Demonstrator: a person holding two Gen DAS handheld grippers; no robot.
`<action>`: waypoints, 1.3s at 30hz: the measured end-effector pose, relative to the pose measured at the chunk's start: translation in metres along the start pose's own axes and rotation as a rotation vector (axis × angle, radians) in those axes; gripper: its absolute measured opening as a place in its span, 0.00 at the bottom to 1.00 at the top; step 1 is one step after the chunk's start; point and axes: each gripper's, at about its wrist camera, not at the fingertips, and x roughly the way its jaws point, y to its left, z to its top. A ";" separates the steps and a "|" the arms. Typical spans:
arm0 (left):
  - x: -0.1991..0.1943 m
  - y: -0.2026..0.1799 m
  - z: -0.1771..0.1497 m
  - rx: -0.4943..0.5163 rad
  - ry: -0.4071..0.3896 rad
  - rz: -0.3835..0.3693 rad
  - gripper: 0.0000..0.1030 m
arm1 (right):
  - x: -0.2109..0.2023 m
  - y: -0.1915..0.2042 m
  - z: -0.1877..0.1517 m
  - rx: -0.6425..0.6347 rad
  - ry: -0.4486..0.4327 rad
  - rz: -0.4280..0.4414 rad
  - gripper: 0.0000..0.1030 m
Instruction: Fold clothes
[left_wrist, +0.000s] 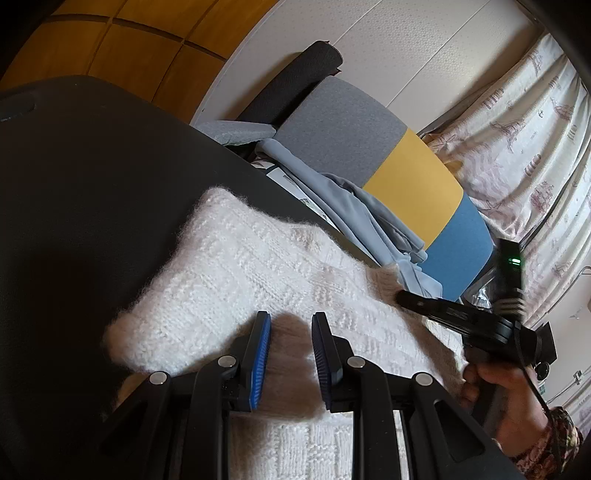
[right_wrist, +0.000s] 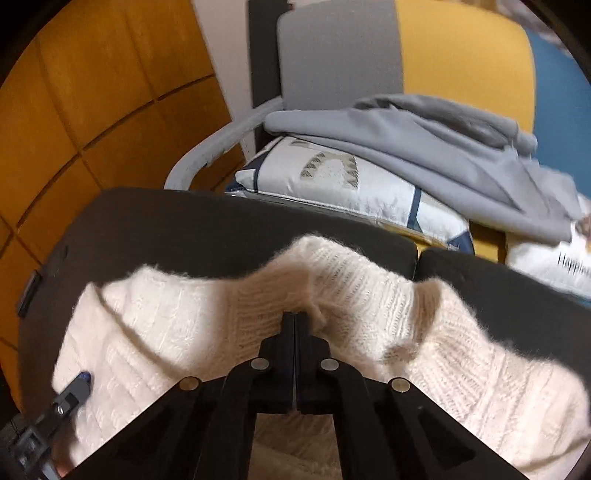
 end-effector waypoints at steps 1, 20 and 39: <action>0.000 0.000 0.000 0.000 0.000 0.000 0.22 | -0.008 0.002 -0.001 -0.020 -0.012 -0.006 0.04; -0.002 0.000 -0.002 0.002 0.001 0.008 0.22 | -0.098 -0.177 -0.064 0.147 -0.034 -0.139 0.51; -0.001 -0.001 -0.001 0.004 0.005 0.000 0.22 | -0.106 -0.153 -0.067 0.158 -0.111 -0.285 0.32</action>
